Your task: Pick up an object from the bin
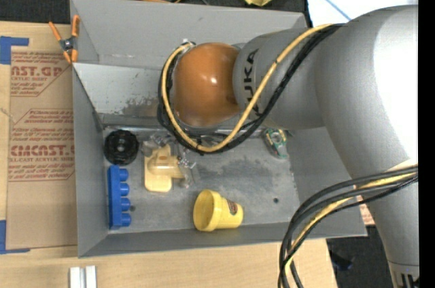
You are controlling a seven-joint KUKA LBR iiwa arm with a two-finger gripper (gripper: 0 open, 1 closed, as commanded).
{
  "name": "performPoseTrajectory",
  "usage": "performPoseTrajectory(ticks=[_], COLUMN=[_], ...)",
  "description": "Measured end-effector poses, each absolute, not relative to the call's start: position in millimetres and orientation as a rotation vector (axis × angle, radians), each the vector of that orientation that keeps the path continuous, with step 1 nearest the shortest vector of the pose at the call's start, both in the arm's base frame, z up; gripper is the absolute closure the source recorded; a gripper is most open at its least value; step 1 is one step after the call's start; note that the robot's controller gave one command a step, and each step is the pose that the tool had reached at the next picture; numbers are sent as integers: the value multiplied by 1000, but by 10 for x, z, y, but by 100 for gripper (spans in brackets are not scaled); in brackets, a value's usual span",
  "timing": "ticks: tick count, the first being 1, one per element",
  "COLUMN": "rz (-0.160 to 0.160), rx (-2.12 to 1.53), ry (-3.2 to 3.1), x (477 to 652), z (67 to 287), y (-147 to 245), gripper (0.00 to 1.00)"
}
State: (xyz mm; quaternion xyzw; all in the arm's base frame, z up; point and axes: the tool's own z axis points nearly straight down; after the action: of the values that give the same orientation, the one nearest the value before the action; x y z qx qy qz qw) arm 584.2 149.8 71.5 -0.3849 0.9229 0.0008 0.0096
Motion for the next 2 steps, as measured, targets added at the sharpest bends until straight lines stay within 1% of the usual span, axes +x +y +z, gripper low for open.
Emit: performPoseTrajectory(ticks=[1, 2], rz=[15, 15], rx=[-690, -690], ry=[3045, 3045], x=[5838, 5839], z=[733, 735], y=[1460, 1459], gripper=[100, 100])
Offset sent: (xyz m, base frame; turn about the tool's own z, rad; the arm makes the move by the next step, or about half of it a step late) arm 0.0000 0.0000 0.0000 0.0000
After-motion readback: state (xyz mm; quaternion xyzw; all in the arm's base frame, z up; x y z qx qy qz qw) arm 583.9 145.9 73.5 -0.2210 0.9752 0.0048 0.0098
